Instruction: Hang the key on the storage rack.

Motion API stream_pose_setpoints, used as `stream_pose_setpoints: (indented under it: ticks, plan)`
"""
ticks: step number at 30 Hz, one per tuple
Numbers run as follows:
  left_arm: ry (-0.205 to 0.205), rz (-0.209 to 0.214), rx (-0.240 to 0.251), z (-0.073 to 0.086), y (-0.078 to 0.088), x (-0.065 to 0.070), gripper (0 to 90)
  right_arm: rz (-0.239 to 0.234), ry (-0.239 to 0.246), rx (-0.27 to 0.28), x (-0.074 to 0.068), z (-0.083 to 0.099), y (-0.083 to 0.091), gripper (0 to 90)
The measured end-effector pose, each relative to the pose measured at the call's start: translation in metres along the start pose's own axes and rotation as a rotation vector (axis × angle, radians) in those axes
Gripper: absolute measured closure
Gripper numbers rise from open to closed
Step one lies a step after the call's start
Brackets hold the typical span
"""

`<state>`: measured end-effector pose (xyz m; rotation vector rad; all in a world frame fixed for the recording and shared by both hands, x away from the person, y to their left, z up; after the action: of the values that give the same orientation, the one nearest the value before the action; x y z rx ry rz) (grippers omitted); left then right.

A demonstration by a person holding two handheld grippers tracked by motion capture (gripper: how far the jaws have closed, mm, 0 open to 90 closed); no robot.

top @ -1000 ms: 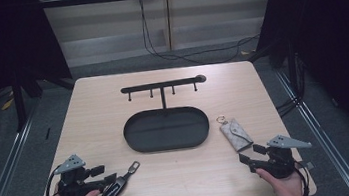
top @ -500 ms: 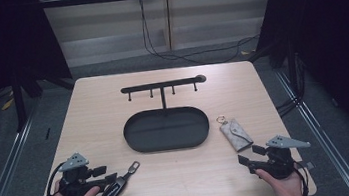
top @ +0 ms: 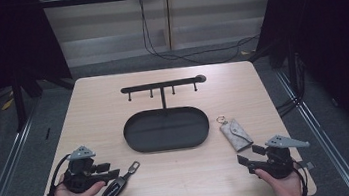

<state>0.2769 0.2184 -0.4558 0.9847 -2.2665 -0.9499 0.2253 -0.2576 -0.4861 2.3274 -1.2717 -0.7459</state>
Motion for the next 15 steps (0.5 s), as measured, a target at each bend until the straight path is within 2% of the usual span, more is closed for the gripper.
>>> stream_pose_setpoints:
  ticks: [6,15]
  plan:
    - [-0.060,-0.004,-0.059,-0.006,-0.006,0.007,58.9,0.003,-0.002,-0.004,0.000,0.000,-0.001,28.3]
    - [-0.114,-0.008,-0.122,-0.017,-0.017,0.013,61.4,0.003,-0.006,-0.008,0.001,0.000,-0.001,28.3]
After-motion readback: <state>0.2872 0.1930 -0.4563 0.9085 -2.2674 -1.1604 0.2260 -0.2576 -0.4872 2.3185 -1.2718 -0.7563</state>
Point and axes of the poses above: each handheld gripper's, and its own axes: y roughly backward along the jaws, z roughly out of its underside, x roughly to its right, the point moved 4 cm from there along -y, roughly forward along the jaws, and after that the axes turned 6 degrees about -z, right-handed, at the moved point
